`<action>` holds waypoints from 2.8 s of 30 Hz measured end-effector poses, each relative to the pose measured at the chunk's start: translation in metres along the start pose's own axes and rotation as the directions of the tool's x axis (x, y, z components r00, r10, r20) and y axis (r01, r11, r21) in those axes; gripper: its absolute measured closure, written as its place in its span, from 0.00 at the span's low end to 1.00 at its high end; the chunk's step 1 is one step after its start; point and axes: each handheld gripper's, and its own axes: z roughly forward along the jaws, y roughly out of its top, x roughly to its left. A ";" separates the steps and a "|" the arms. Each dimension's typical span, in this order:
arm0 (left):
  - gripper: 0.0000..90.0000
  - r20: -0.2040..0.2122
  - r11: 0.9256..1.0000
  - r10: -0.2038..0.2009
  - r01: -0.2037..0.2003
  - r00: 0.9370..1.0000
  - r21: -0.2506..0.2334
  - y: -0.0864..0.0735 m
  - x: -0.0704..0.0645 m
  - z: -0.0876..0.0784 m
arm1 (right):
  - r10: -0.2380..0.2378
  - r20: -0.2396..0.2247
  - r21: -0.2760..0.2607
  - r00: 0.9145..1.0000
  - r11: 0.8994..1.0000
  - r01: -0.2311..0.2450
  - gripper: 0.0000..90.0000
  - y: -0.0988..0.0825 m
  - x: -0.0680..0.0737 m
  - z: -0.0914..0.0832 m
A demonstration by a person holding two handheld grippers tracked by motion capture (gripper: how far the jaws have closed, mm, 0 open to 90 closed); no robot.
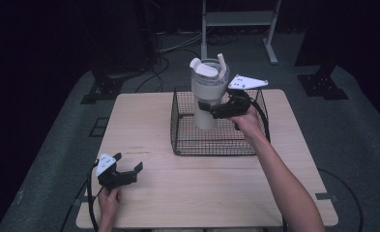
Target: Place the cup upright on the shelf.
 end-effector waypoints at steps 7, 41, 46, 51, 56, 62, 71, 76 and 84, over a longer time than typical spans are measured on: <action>0.00 0.001 1.000 0.000 0.000 1.000 -0.001 0.000 0.000 0.000 | 0.003 0.015 0.010 1.000 1.000 -0.003 0.09 -0.001 -0.011 0.016; 0.00 0.004 1.000 0.001 -0.001 1.000 -0.003 0.000 -0.001 -0.001 | 0.012 -0.041 0.163 0.999 0.987 -0.005 0.09 -0.065 -0.047 0.081; 0.00 0.003 1.000 -0.010 0.010 1.000 -0.016 -0.001 0.001 -0.002 | 0.011 -0.037 0.207 0.999 0.978 -0.003 0.09 -0.074 -0.051 0.089; 0.00 0.004 1.000 -0.004 0.004 1.000 -0.014 -0.001 0.001 -0.002 | 0.023 -0.026 0.236 0.999 0.972 -0.017 0.09 -0.080 -0.055 0.092; 0.00 0.007 1.000 -0.016 0.016 1.000 -0.020 -0.001 0.002 -0.002 | 0.019 -0.023 0.267 1.000 0.964 -0.012 0.09 -0.086 -0.058 0.095; 0.00 0.006 1.000 -0.017 0.017 1.000 -0.021 -0.001 0.002 -0.003 | 0.035 -0.034 0.280 0.999 0.960 -0.024 0.09 -0.088 -0.060 0.096; 0.00 0.007 1.000 -0.014 0.014 1.000 -0.022 -0.001 0.001 -0.003 | 0.012 -0.054 0.287 0.998 0.958 0.004 0.09 -0.089 -0.062 0.090; 0.00 0.008 1.000 -0.016 0.016 1.000 -0.023 -0.001 0.001 -0.002 | -0.003 -0.056 0.285 0.998 0.958 0.018 0.09 -0.091 -0.063 0.087; 0.00 0.009 1.000 -0.010 0.010 1.000 -0.023 -0.001 0.000 -0.003 | -0.021 -0.059 0.284 0.998 0.958 0.037 0.09 -0.093 -0.061 0.083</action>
